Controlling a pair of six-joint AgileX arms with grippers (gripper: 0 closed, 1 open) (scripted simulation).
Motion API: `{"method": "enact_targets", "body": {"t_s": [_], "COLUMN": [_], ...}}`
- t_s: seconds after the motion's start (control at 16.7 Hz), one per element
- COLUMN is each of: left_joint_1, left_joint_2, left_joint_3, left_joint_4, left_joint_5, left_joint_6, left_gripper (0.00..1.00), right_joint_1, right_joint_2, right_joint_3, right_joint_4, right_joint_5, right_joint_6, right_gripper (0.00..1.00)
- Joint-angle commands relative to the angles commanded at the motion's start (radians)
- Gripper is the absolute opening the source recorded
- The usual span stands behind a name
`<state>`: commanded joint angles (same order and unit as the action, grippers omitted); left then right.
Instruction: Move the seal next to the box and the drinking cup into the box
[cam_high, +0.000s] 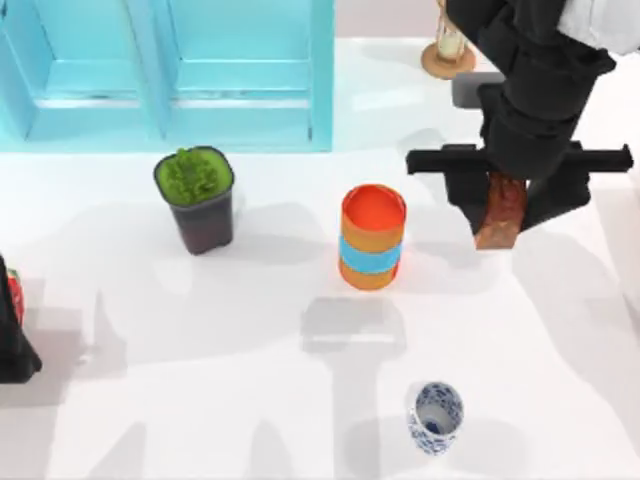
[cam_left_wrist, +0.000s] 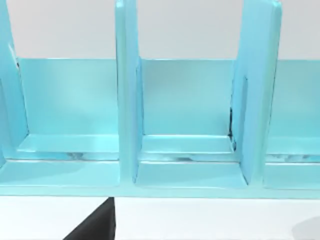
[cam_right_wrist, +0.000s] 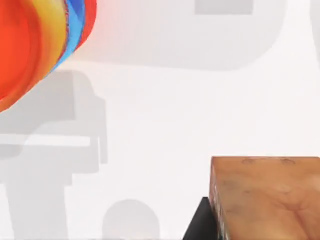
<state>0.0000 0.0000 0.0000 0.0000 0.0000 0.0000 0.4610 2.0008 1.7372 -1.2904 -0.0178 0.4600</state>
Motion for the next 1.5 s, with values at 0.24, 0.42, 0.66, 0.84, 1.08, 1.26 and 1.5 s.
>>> {"method": "enact_targets", "body": {"t_s": [0.24,0.42,0.66,0.84,1.08,1.26,1.5], "left_joint_1": [0.0,0.0,0.0,0.0,0.0,0.0,0.0], "left_joint_2": [0.0,0.0,0.0,0.0,0.0,0.0,0.0], "left_joint_3": [0.0,0.0,0.0,0.0,0.0,0.0,0.0], "left_joint_4": [0.0,0.0,0.0,0.0,0.0,0.0,0.0], "left_joint_5": [0.0,0.0,0.0,0.0,0.0,0.0,0.0], "left_joint_6": [0.0,0.0,0.0,0.0,0.0,0.0,0.0], "left_gripper": [1.0,1.0,1.0,1.0,1.0,1.0,1.0], "right_joint_1": [-0.099,-0.17,-0.285,-0.306,-0.303,-0.303,-0.302], "right_joint_2": [-0.027,-0.049,-0.079,-0.09,-0.084,-0.081,-0.075], "right_joint_3": [-0.026,-0.044,-0.074,-0.085,-0.083,-0.106,-0.143], "right_joint_4": [-0.001,0.0,-0.002,0.0,0.0,0.026,0.071], "right_joint_5": [0.003,0.005,0.004,0.005,0.005,0.005,0.005], "right_joint_6": [-0.097,-0.167,-0.283,-0.303,-0.301,-0.301,-0.3], "right_gripper": [0.0,0.0,0.0,0.0,0.0,0.0,0.0]}}
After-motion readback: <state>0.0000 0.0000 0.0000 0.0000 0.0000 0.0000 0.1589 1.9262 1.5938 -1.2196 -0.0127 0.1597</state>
